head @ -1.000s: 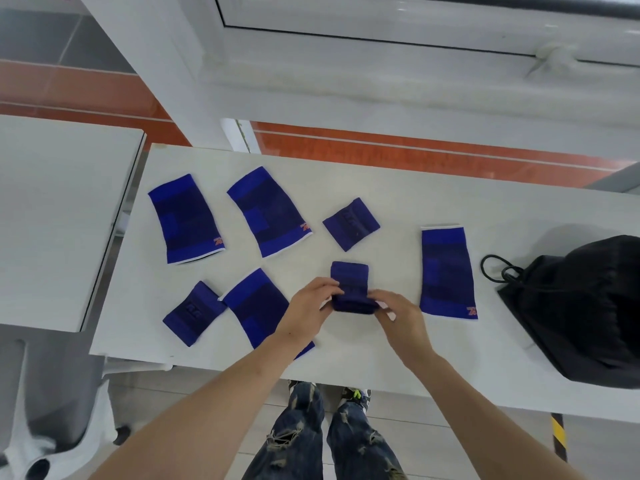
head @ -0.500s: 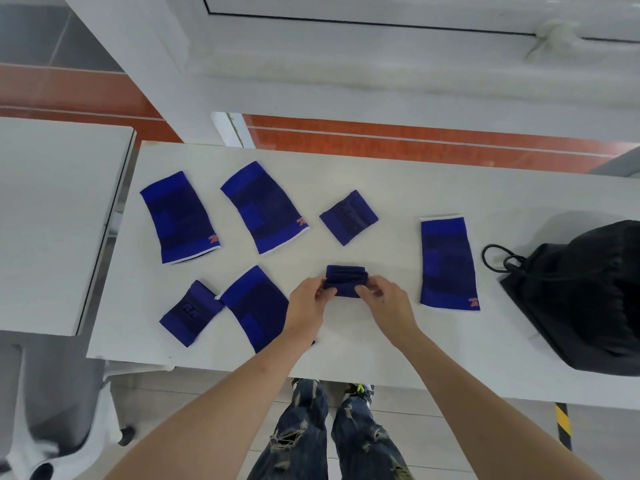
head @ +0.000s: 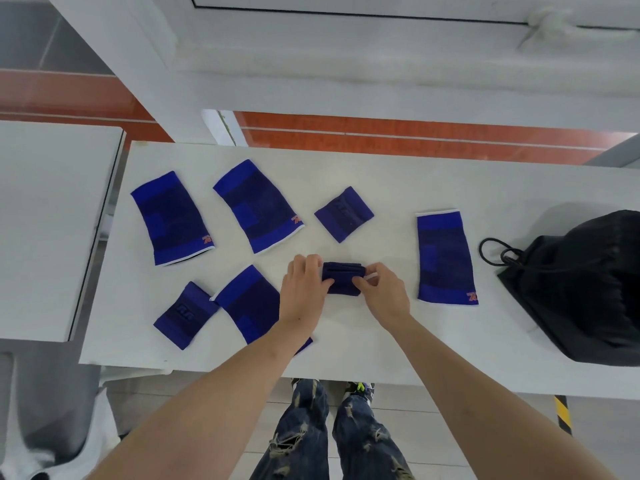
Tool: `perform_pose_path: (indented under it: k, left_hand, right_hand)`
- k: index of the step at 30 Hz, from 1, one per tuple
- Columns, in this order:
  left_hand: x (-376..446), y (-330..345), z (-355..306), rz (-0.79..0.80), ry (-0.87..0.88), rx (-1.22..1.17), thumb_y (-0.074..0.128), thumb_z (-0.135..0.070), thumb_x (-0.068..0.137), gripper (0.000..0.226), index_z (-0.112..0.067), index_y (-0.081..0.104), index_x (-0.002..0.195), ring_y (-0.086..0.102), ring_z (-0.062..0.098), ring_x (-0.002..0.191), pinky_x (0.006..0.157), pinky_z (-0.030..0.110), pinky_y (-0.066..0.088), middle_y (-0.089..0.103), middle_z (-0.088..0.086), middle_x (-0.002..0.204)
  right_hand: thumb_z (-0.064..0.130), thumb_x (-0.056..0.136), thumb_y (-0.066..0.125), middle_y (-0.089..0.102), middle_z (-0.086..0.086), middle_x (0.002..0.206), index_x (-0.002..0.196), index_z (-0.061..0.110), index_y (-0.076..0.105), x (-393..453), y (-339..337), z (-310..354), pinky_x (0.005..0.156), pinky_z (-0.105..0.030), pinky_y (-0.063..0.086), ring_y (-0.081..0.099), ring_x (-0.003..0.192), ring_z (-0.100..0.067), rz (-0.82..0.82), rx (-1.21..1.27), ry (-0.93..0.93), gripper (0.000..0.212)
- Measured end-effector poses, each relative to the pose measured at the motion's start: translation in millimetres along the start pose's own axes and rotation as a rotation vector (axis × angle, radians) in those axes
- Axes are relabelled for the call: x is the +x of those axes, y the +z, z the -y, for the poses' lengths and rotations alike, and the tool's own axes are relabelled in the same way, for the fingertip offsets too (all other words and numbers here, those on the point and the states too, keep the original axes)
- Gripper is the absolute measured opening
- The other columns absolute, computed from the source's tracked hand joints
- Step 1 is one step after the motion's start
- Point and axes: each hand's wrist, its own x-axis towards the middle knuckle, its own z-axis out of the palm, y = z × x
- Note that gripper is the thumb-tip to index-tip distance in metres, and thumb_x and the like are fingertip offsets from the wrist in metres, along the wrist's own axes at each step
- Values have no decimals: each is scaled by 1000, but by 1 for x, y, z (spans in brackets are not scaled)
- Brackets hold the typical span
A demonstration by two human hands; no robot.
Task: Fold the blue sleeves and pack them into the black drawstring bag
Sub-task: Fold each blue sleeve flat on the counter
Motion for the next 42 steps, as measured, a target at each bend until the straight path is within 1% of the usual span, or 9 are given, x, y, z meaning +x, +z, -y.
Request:
perform_pose_path:
  k: [4,6,9,11,16,20,31,36,42]
  left_hand:
    - [-13,-6,14,-12,409,174,68,-13,92,33,-16,56,123,50,21,115,97,36,51,50,5,127]
    - [-18,-6,23,45,541,293,73,-10,88,47,-15,56,132,47,25,129,107,39,46,49,9,139]
    - [-19,-4,32,155,561,425,76,-9,85,62,-13,51,141,38,28,142,114,41,37,42,13,151]
    - [-18,-4,35,200,563,474,72,-9,88,66,-12,43,147,28,30,148,119,42,30,32,15,158]
    - [-18,-8,37,227,705,534,48,-18,102,59,-8,26,156,5,32,156,125,48,17,10,15,168]
    - [-14,-6,47,296,699,604,31,-33,107,60,-12,14,160,-5,31,156,126,47,10,-3,12,169]
    - [-11,-6,41,389,657,625,42,-43,102,76,-14,5,161,-13,32,155,126,46,6,-14,10,168]
    - [-12,-12,31,405,609,507,39,-37,103,64,-13,18,158,-6,28,156,126,45,11,-4,6,170]
    - [-11,-20,12,279,495,252,45,-19,104,47,-15,40,150,23,22,152,124,41,24,29,4,163]
  right_hand:
    - [38,96,67,70,7,100,117,30,57,-4,-4,1,77,-40,61,68,85,-13,-6,8,-48,24]
    - [33,98,66,65,10,113,127,29,54,-10,-8,-2,83,-33,57,62,99,-11,-74,-69,-208,32]
    - [20,99,66,62,1,134,133,19,59,-10,-11,-17,97,-36,50,56,120,-20,-174,-341,-632,35]
    - [20,99,66,61,-1,143,137,18,62,-4,-11,-27,101,-41,49,55,131,-25,-170,-497,-753,38]
    - [24,101,65,56,-1,152,145,18,58,4,-10,-37,108,-44,48,50,142,-28,-112,-578,-737,45]
    - [28,102,61,53,0,155,148,18,56,7,-9,-35,111,-45,46,44,147,-28,-78,-628,-711,47]
    - [31,100,65,57,5,151,146,22,57,4,-14,-23,106,-42,48,46,146,-22,-76,-725,-677,48]
    - [29,98,69,59,4,148,145,20,58,-1,-17,-11,105,-41,49,49,144,-22,-38,-710,-648,48]
    - [27,94,73,67,1,132,133,18,66,-2,-20,-2,98,-46,55,59,126,-24,-43,-573,-627,41]
